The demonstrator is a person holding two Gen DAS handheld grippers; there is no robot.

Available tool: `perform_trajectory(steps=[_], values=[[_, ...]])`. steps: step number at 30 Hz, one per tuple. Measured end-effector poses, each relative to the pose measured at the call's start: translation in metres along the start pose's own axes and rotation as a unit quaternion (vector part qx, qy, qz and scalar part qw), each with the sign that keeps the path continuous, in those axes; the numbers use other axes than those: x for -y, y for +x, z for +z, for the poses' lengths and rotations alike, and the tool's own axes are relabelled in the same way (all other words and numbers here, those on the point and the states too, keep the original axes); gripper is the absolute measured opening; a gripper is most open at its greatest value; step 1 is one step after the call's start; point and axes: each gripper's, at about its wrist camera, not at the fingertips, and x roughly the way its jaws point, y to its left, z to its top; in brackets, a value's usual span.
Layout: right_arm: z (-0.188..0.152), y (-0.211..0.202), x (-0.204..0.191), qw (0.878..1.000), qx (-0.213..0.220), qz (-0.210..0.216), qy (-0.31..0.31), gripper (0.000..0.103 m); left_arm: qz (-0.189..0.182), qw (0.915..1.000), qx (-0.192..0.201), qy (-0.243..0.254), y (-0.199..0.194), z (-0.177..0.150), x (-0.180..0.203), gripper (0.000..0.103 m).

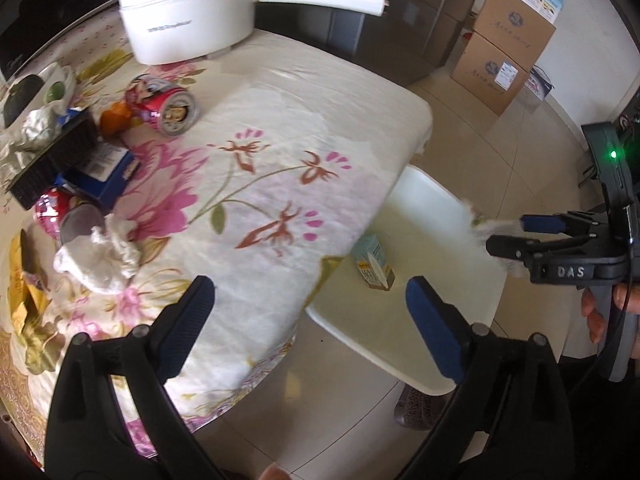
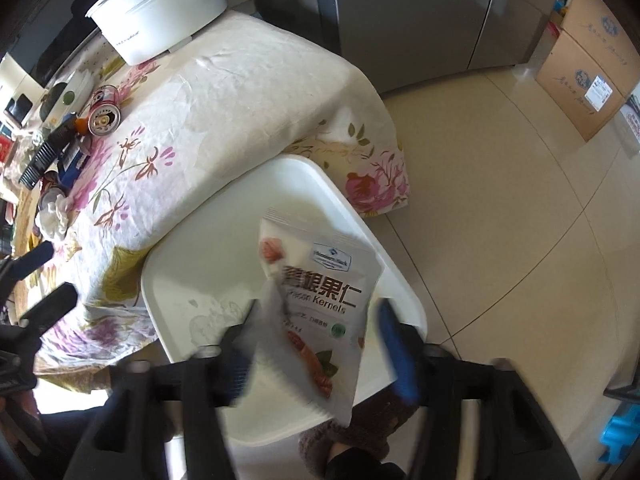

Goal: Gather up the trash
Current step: 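Grasp the yellow snack packet with the left gripper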

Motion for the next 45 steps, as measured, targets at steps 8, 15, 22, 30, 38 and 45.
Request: perform_trajectory(steps=[8,15,22,30,38,45], values=[[0.002,-0.005,-0.028,1.000,0.005,-0.004,-0.029,0.090,0.019,0.9991,0.006,-0.036,-0.017,-0.007,-0.040,0.098],[0.007,-0.008,-0.049,0.999,0.010,0.004,-0.037,0.090,0.037,0.9972,0.015,-0.063,-0.031,-0.015,-0.071,0.098],[0.016,-0.015,-0.079,0.998,0.018,0.004,-0.053,0.090,0.056,0.9917,0.034,-0.111,-0.050,-0.023,-0.112,0.098],[0.033,-0.019,-0.124,0.995,0.038,0.010,-0.088,0.091,0.125,0.9754,0.072,-0.166,-0.076,-0.034,-0.180,0.102],[0.052,-0.012,-0.174,0.994,0.045,0.036,-0.094,0.091,0.153,0.9611,0.050,-0.224,-0.058,-0.055,-0.254,0.102],[0.057,0.006,-0.210,0.993,0.030,0.039,-0.107,0.091,0.161,0.9538,0.029,-0.252,-0.038,-0.051,-0.278,0.102]])
